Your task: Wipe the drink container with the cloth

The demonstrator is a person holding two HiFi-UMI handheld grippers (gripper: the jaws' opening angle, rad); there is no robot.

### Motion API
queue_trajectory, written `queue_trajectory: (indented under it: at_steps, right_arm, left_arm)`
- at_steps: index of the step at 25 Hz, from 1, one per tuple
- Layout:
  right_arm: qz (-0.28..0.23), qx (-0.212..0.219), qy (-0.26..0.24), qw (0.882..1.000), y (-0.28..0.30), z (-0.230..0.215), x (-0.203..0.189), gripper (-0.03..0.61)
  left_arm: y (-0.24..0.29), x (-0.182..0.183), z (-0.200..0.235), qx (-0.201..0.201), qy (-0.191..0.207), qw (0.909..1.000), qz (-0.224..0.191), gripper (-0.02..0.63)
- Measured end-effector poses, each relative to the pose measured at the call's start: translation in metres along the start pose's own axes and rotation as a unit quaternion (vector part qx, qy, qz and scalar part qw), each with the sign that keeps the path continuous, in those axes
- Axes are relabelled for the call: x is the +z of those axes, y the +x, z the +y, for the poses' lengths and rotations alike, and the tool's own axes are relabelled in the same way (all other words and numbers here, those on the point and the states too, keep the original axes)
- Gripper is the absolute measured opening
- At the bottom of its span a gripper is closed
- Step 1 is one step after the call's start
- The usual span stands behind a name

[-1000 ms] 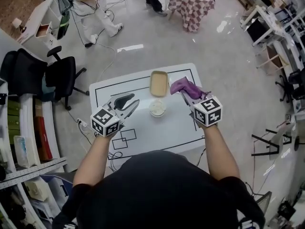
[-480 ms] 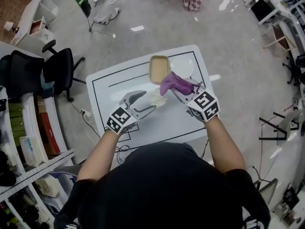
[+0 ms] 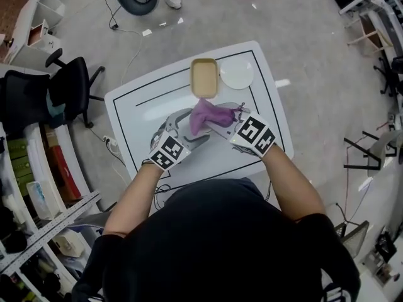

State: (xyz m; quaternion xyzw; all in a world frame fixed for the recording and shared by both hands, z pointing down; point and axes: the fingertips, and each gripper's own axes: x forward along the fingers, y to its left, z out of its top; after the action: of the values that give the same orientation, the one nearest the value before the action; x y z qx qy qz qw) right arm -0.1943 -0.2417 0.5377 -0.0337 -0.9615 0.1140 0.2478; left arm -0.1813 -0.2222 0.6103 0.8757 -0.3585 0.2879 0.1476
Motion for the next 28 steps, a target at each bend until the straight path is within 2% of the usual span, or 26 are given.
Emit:
queue_trajectory:
  at_steps: [5, 8, 12, 18, 28]
  right_arm:
    - [0.024, 0.029, -0.024, 0.999, 0.018, 0.015, -0.008, 0.076]
    - [0.047, 0.03, -0.038, 0.998, 0.028, 0.02, -0.018, 0.075]
    - [0.079, 0.006, -0.042, 0.996, 0.038, 0.016, -0.035, 0.075]
    - [0.088, -0.02, -0.042, 0.995, 0.033, 0.01, -0.042, 0.077]
    - [0.078, -0.065, -0.008, 0.995, -0.004, -0.016, -0.054, 0.078]
  left_arm:
    - [0.012, -0.005, 0.002, 0.01, 0.037, 0.9991, 0.016, 0.413]
    - [0.018, -0.01, 0.0, 0.009, 0.042, 0.9988, 0.024, 0.413]
    - [0.022, -0.011, 0.001, 0.014, 0.025, 0.9992, 0.027, 0.413]
    - [0.021, -0.013, 0.002, 0.024, 0.016, 0.9993, 0.026, 0.414]
    - [0.02, -0.014, 0.001, 0.03, 0.01, 0.9993, 0.021, 0.414]
